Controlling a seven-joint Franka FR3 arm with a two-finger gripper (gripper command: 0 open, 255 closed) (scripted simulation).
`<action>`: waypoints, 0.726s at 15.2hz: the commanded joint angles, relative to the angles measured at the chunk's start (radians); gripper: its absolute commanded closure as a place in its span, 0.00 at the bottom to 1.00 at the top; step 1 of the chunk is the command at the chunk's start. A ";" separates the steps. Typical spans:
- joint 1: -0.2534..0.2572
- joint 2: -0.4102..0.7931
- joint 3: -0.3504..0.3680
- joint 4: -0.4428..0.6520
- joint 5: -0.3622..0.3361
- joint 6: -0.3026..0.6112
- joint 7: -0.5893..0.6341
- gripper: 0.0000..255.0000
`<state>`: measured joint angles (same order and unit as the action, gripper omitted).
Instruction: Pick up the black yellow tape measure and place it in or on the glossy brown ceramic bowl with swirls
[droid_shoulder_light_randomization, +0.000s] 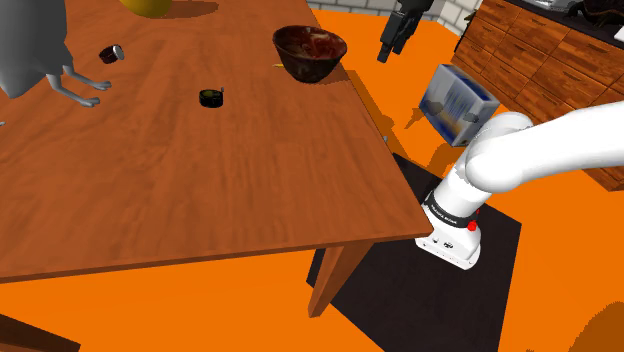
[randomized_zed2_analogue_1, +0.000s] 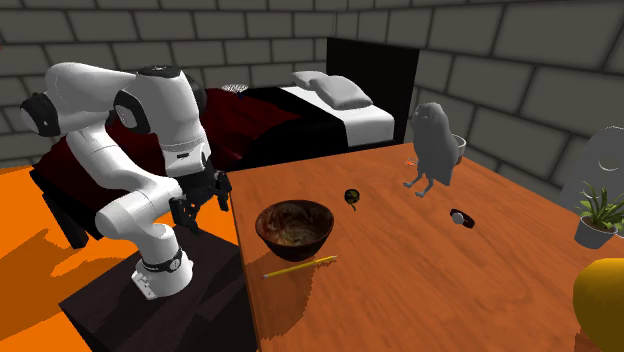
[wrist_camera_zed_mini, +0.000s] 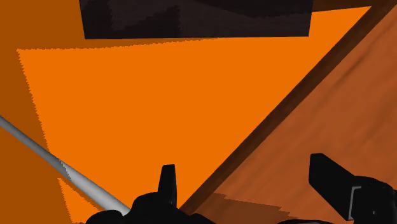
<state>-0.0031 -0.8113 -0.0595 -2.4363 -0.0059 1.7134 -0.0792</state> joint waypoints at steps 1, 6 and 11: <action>0.000 0.000 0.000 0.000 0.000 0.000 0.000 0.00; 0.039 0.120 0.088 0.060 0.071 0.042 0.113 0.00; 0.069 0.261 0.168 0.149 0.125 0.079 0.221 0.00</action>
<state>0.0615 -0.5824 0.0957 -2.3063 0.1107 1.7818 0.1222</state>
